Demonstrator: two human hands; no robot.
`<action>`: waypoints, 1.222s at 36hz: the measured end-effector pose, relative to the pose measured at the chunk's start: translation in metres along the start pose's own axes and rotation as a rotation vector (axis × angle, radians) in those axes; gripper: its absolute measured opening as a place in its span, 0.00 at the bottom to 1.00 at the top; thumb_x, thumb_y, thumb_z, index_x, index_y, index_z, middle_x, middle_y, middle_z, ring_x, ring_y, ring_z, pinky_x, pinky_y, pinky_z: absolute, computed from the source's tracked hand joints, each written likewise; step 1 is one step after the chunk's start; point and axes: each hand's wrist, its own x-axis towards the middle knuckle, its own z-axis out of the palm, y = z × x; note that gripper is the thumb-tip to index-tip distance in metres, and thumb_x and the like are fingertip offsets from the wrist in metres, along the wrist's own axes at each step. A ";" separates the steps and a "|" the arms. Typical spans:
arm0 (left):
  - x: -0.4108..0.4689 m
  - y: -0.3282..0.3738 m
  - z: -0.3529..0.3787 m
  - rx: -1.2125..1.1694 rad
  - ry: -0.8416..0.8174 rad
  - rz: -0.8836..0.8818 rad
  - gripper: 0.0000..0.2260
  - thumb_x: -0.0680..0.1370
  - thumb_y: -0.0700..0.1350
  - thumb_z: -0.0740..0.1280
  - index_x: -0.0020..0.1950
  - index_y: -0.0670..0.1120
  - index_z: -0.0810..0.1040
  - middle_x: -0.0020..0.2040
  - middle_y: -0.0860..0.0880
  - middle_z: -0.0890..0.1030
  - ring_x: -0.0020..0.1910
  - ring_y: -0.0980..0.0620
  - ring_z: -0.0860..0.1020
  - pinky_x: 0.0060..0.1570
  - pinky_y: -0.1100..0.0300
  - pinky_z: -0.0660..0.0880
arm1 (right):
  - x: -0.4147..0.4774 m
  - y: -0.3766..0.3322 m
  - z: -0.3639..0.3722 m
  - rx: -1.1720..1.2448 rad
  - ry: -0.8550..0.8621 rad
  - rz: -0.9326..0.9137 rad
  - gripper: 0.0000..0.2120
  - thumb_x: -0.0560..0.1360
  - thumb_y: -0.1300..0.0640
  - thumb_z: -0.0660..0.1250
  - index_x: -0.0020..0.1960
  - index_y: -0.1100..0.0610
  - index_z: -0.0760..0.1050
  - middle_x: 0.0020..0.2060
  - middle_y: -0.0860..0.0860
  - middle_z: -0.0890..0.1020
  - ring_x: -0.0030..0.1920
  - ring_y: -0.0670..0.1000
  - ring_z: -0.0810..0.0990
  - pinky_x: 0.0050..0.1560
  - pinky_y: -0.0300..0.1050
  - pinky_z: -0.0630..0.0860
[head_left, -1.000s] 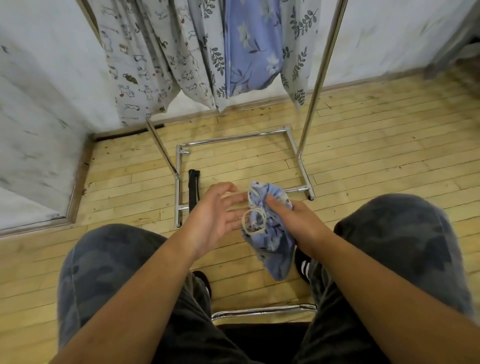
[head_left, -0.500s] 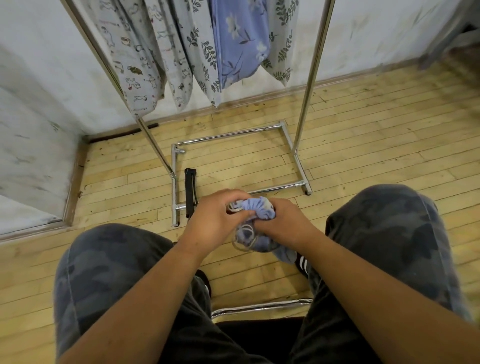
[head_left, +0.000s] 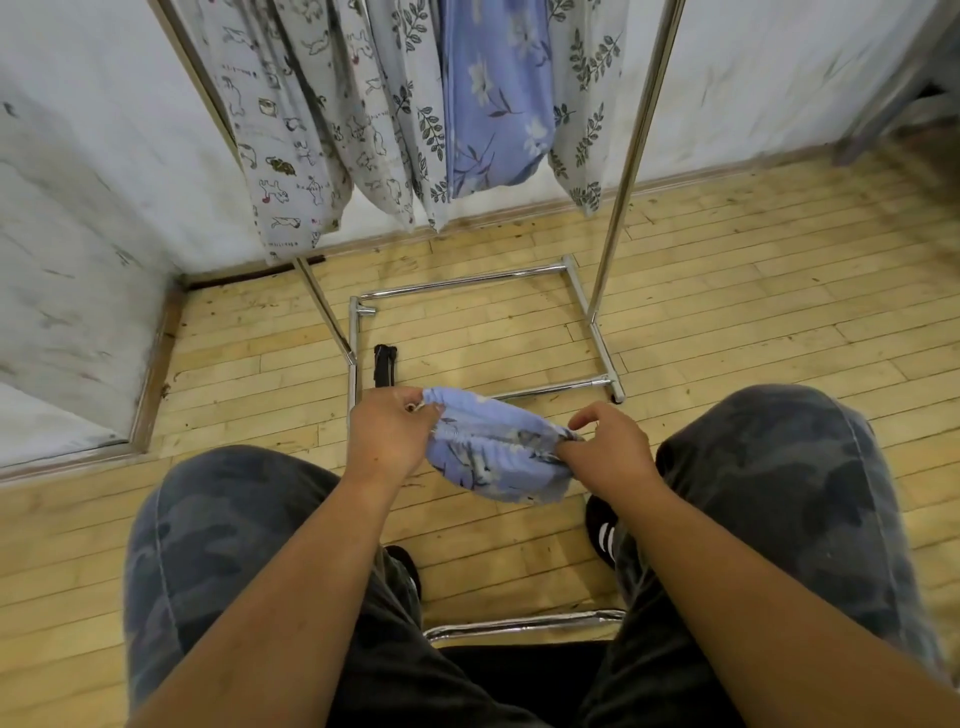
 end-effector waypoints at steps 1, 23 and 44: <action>0.000 -0.001 0.001 0.016 -0.020 -0.002 0.08 0.80 0.44 0.70 0.46 0.40 0.86 0.44 0.40 0.86 0.37 0.49 0.79 0.34 0.59 0.73 | 0.000 0.001 0.000 0.029 0.006 0.021 0.10 0.75 0.55 0.74 0.54 0.53 0.76 0.48 0.54 0.81 0.38 0.49 0.77 0.29 0.41 0.69; -0.018 0.011 0.003 0.043 -0.445 0.241 0.11 0.85 0.42 0.64 0.60 0.52 0.84 0.59 0.60 0.82 0.45 0.72 0.79 0.45 0.75 0.74 | -0.005 0.005 -0.003 0.153 -0.064 -0.057 0.09 0.78 0.62 0.66 0.41 0.52 0.79 0.36 0.48 0.81 0.38 0.49 0.78 0.37 0.42 0.72; -0.009 -0.003 0.007 0.170 -0.301 0.244 0.18 0.82 0.43 0.69 0.71 0.50 0.79 0.70 0.51 0.78 0.67 0.52 0.76 0.59 0.69 0.67 | -0.002 0.000 -0.016 0.338 0.025 -0.114 0.06 0.75 0.53 0.75 0.47 0.50 0.78 0.34 0.51 0.73 0.34 0.51 0.73 0.38 0.51 0.76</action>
